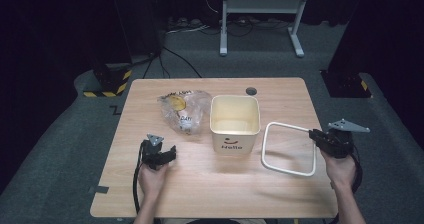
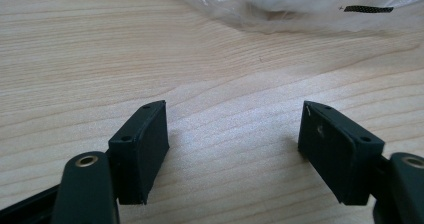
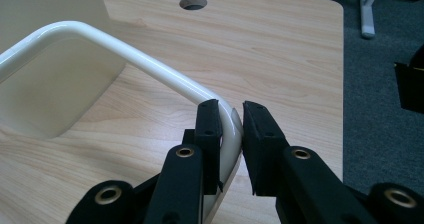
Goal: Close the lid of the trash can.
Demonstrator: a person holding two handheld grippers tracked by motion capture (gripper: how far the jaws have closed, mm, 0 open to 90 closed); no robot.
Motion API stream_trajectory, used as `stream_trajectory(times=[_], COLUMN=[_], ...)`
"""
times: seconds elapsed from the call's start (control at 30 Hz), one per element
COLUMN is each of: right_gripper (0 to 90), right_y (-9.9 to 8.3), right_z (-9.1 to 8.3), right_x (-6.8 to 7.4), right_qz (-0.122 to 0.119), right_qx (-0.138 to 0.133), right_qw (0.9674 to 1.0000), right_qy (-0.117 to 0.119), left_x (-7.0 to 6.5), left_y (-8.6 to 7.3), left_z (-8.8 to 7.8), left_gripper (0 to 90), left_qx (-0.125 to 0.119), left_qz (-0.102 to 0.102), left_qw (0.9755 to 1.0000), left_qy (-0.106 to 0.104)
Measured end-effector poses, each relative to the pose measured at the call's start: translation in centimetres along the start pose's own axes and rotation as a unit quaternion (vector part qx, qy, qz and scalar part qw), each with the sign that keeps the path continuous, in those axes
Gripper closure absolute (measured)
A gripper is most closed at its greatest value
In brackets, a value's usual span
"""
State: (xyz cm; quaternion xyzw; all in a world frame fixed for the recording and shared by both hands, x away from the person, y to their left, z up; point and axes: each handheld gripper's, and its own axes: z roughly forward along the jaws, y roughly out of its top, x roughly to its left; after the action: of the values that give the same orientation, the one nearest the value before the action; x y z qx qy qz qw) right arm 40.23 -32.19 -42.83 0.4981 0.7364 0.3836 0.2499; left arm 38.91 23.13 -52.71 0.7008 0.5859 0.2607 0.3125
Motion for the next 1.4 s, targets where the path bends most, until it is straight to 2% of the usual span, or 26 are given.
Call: stream_trajectory(times=[0.13, 0.77, 1.4], right_gripper=[78.4, 78.4, 78.5], right_y=[0.6, 3.3, 5.8], right_z=[-0.5, -2.1, -1.4], right_x=[0.0, 0.3, 1.8], right_qz=[0.006, 0.003, -0.001], right_qx=[-0.007, -0.033, -0.045], right_qw=[1.0000, 0.9992, 0.9979], right_qy=[0.004, 0.022, 0.047], left_x=[0.0, 0.0, 0.0], left_y=[0.0, 0.0, 0.0], left_z=[0.0, 0.0, 0.0], left_gripper=[28.1, 28.1, 28.1], left_qx=[0.000, 0.000, -0.002], left_qz=[0.000, 0.000, -0.002], left_qw=[1.0000, 1.0000, 1.0000], left_qy=[0.000, 0.000, 0.000])
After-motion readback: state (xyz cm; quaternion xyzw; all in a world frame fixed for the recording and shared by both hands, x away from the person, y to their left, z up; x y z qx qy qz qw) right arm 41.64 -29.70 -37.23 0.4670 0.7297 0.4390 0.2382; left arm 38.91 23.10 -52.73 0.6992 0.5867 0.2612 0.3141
